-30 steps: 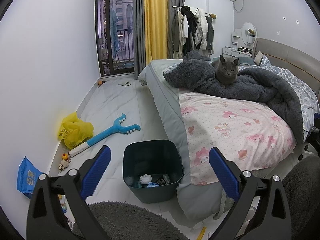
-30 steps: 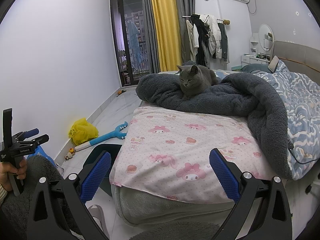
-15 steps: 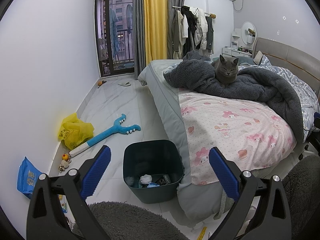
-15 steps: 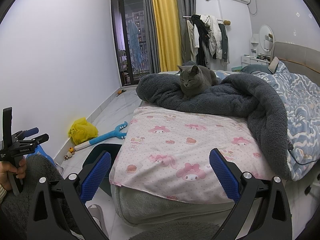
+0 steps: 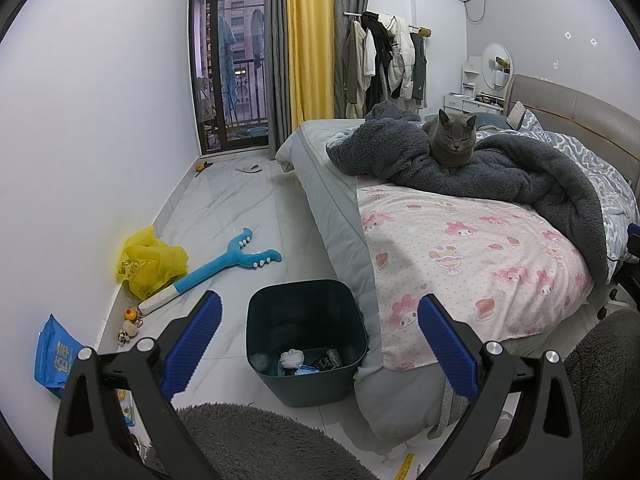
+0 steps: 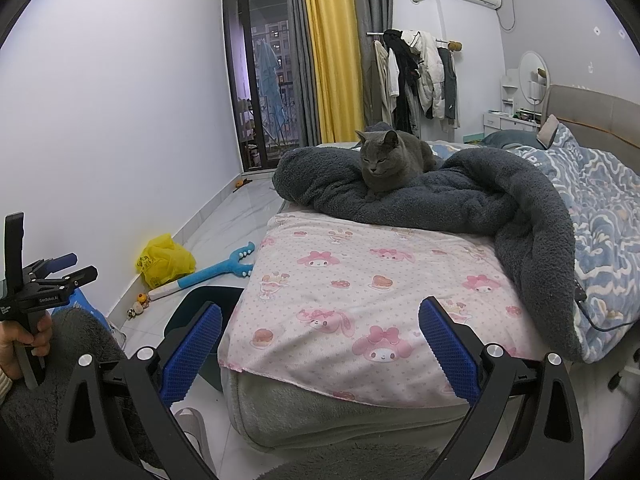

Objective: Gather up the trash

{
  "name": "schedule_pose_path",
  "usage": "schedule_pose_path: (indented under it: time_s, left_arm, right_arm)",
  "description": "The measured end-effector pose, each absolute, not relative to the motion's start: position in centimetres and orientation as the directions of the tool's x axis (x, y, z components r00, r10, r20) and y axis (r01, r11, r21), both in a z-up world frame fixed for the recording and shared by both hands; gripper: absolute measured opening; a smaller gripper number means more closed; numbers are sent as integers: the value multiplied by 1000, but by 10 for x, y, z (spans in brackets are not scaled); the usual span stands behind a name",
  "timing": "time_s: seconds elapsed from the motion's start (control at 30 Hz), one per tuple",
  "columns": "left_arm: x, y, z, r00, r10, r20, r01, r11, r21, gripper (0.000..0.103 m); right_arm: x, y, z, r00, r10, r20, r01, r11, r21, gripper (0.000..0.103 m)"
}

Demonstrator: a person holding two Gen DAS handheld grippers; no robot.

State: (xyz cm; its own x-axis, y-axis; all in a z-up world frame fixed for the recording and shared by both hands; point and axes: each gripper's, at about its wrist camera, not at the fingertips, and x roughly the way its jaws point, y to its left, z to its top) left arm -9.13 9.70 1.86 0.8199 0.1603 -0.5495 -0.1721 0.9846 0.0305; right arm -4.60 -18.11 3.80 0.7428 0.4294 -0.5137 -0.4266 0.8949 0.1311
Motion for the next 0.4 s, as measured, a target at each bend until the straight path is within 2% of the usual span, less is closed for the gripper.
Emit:
schedule_pose_path:
  time_s: [0.4]
  left_arm:
    - [-92,97,19,820,160,-550,-171,985,31,100]
  right_arm:
    - [-46,-181,38,743,430,-514,-428,895,130,100]
